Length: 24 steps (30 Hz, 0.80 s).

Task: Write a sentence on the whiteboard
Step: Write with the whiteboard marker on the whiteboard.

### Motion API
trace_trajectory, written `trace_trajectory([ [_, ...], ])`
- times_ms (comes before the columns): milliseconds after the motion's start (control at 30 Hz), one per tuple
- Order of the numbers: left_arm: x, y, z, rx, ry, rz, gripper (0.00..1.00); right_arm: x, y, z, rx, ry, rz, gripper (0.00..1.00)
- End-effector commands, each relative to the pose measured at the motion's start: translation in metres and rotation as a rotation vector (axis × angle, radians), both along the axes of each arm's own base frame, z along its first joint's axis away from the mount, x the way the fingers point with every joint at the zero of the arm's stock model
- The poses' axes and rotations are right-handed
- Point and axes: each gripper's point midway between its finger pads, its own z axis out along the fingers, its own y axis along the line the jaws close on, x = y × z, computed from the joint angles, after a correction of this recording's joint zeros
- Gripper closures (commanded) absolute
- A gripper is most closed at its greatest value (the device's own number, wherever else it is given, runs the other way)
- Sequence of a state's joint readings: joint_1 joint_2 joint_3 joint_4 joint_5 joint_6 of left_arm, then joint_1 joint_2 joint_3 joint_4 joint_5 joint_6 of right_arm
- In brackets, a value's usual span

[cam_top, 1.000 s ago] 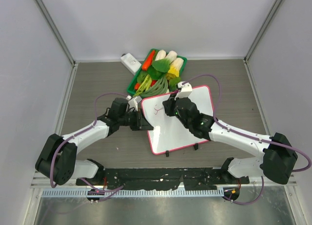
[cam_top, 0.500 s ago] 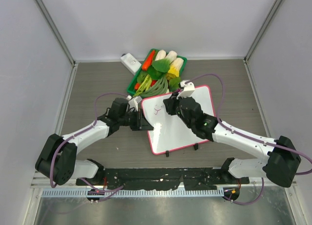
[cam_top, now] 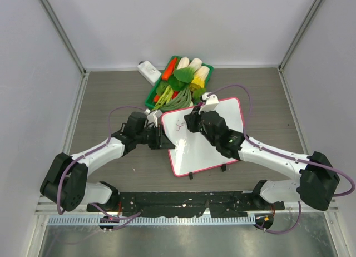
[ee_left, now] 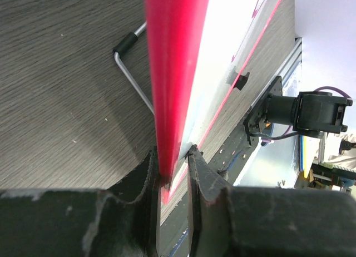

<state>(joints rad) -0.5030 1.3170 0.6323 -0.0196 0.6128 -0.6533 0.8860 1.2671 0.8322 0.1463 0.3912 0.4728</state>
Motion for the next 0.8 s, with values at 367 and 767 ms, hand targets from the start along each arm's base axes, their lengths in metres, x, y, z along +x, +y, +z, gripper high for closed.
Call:
trace_trajectory([
  [367, -0.003, 0.018, -0.030, 0.166, 0.002, 0.034, 1.00, -0.010, 0.000, -0.004, 0.009, 0.015, 0.042, 0.98],
  [767, -0.003, 0.017, -0.029, 0.167, -0.002, 0.030, 1.00, -0.018, -0.006, -0.016, -0.007, 0.047, 0.049, 0.99],
])
